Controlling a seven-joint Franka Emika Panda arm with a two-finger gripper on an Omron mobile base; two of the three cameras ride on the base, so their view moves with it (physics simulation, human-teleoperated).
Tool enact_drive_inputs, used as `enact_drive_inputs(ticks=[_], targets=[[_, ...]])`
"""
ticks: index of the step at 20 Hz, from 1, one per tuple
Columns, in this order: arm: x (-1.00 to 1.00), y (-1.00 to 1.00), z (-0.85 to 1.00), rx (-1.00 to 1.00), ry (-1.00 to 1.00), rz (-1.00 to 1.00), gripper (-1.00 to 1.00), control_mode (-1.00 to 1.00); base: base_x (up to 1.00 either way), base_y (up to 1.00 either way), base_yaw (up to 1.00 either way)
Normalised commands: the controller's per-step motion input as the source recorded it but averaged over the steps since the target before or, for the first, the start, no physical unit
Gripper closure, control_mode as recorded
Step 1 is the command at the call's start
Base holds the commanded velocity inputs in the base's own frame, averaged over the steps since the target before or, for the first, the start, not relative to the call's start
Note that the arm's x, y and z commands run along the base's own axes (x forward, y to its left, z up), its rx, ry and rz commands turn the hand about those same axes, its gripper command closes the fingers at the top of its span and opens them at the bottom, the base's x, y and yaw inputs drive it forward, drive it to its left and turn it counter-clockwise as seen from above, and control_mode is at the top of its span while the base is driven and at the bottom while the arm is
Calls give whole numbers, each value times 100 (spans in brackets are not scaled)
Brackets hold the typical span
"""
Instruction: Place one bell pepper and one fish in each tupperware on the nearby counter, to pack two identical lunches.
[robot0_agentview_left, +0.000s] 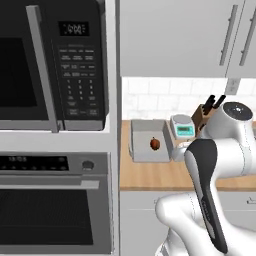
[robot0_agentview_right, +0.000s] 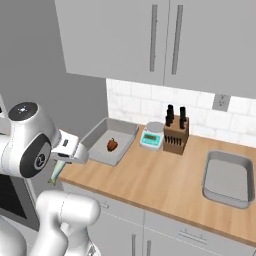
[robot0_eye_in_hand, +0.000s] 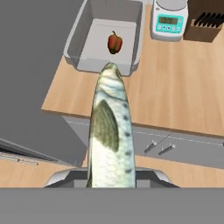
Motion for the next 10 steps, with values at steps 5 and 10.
enact_drive_inputs(ticks=[5, 10], targets=[[0, 0, 0, 0, 0, 0, 100, 100, 57, -1, 0], [44, 0, -4, 0, 0, 3, 100, -100, 25, 0, 1]])
